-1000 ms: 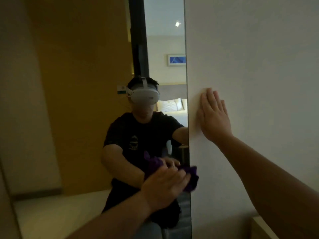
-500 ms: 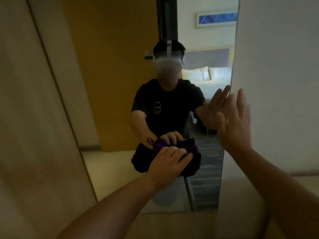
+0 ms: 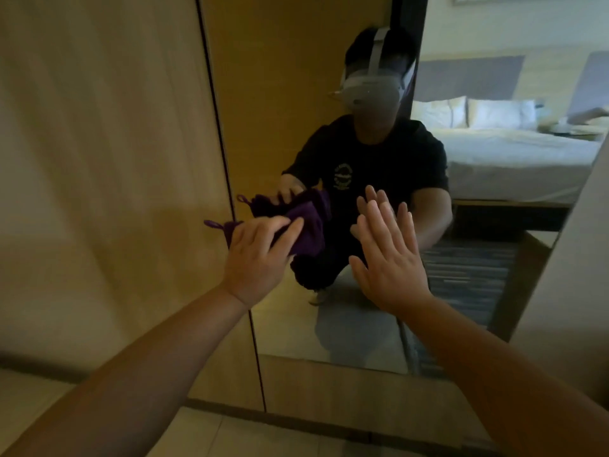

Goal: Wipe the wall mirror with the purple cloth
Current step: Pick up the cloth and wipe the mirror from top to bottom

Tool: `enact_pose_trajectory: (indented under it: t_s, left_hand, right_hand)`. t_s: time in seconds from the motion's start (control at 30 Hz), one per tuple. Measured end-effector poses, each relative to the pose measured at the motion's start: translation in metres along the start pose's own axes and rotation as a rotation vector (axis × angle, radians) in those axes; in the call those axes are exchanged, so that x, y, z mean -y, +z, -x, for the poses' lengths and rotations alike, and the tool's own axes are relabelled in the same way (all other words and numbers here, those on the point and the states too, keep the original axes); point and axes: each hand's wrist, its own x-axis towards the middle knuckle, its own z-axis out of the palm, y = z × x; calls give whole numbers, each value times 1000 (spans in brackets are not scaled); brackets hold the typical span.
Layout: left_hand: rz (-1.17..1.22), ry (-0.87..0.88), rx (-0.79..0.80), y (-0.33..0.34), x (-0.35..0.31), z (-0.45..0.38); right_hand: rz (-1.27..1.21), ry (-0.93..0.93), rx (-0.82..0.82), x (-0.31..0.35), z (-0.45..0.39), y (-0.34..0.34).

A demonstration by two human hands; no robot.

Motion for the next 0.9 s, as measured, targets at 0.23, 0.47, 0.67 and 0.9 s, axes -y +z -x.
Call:
enact_pose_trajectory:
  t_s: [0.23, 0.47, 0.67, 0.9]
  left_hand:
    - [0, 176, -74, 34, 29, 4]
    - [-33, 137, -240, 68, 33, 6]
    - [25, 171, -244, 87, 8, 65]
    - [163, 361, 170, 108, -44, 247]
  right_hand:
    - [163, -21, -49, 4, 12, 42]
    - [189, -40, -287, 0, 9, 63]
    - [178, -44, -334, 0, 8, 64]
    - [180, -44, -391, -2, 8, 67]
